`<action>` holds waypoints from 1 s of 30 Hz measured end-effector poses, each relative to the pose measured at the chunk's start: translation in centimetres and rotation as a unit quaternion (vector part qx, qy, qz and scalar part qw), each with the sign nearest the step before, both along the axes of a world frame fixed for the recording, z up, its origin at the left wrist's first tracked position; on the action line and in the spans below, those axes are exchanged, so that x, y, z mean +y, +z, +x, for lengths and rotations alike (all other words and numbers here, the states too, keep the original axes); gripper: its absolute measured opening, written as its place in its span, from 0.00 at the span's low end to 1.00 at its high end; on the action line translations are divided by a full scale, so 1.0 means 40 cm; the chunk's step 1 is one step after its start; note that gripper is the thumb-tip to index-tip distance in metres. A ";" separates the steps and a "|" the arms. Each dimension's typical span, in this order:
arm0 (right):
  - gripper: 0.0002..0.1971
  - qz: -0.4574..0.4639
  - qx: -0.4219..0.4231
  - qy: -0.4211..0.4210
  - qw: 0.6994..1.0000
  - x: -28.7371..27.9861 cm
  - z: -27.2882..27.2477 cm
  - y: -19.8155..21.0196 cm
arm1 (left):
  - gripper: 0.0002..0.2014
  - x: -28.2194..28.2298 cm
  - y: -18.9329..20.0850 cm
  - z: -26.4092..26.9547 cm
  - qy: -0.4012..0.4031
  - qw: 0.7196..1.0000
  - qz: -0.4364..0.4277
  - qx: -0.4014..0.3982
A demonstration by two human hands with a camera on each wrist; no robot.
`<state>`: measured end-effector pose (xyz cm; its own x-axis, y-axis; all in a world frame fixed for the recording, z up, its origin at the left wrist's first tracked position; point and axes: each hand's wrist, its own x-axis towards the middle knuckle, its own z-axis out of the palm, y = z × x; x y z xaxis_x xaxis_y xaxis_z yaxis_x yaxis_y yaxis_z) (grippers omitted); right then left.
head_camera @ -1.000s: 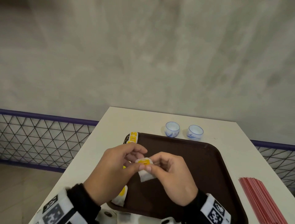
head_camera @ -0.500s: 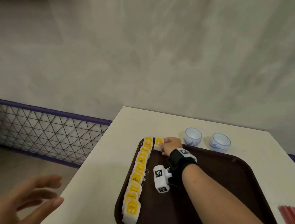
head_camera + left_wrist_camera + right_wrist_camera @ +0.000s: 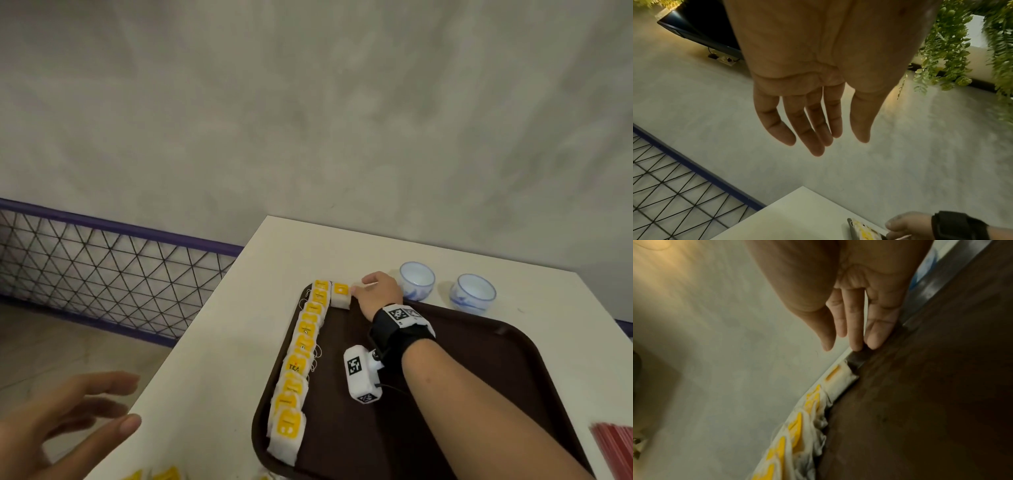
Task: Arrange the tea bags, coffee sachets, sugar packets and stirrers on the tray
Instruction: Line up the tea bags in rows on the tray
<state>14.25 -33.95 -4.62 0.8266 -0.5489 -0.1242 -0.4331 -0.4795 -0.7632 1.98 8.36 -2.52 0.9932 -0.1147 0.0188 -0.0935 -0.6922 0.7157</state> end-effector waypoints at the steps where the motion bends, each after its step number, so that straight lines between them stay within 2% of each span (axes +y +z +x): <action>1: 0.15 -0.001 0.001 0.007 1.000 -0.004 -0.018 0.013 | 0.21 -0.024 0.020 -0.013 -0.019 1.000 -0.009 0.016; 3: 0.15 0.008 -0.005 0.019 1.000 -0.004 -0.059 0.038 | 0.16 -0.055 0.048 -0.034 -0.029 0.999 -0.015 0.006; 5: 0.15 0.025 -0.023 0.033 0.999 0.009 -0.115 0.067 | 0.16 -0.087 0.067 -0.072 -0.076 0.997 0.008 -0.021; 7: 0.14 0.034 -0.035 0.055 0.997 0.028 -0.180 0.093 | 0.16 -0.123 0.075 -0.104 -0.135 0.990 0.037 0.007; 9: 0.12 0.037 -0.040 0.089 0.995 0.058 -0.252 0.113 | 0.18 -0.147 0.063 -0.131 -0.202 0.975 0.084 0.030; 11: 0.11 0.032 -0.046 0.135 0.989 0.100 -0.331 0.131 | 0.13 -0.174 0.047 -0.155 -0.259 0.958 0.115 0.049; 13: 0.10 0.011 -0.041 0.192 0.980 0.149 -0.408 0.149 | 0.12 -0.198 0.030 -0.175 -0.286 0.946 0.147 0.046; 15: 0.09 0.016 -0.024 0.243 0.970 0.202 -0.479 0.157 | 0.16 -0.219 0.015 -0.188 -0.291 0.941 0.173 0.031; 17: 0.08 0.003 0.001 0.279 0.960 0.247 -0.531 0.146 | 0.19 -0.239 -0.007 -0.188 -0.279 0.947 0.161 0.010; 19: 0.07 -0.055 0.043 0.294 0.953 0.281 -0.565 0.126 | 0.21 -0.265 -0.029 -0.175 -0.242 0.957 0.159 0.006; 21: 0.11 -0.121 0.103 0.303 0.940 0.314 -0.587 0.111 | 0.22 -0.299 -0.046 -0.157 -0.217 0.960 0.178 0.012; 24: 0.20 -0.179 0.157 0.296 0.925 0.360 -0.601 0.089 | 0.16 -0.344 -0.046 -0.135 -0.205 0.951 0.229 0.032; 26: 0.20 -0.203 0.159 0.275 0.926 0.382 -0.599 0.078 | 0.12 -0.357 -0.042 -0.120 -0.190 0.951 0.240 0.045; 30: 0.17 -0.187 0.171 0.250 0.934 0.396 -0.591 0.070 | 0.14 -0.351 -0.056 -0.113 -0.163 0.959 0.209 0.101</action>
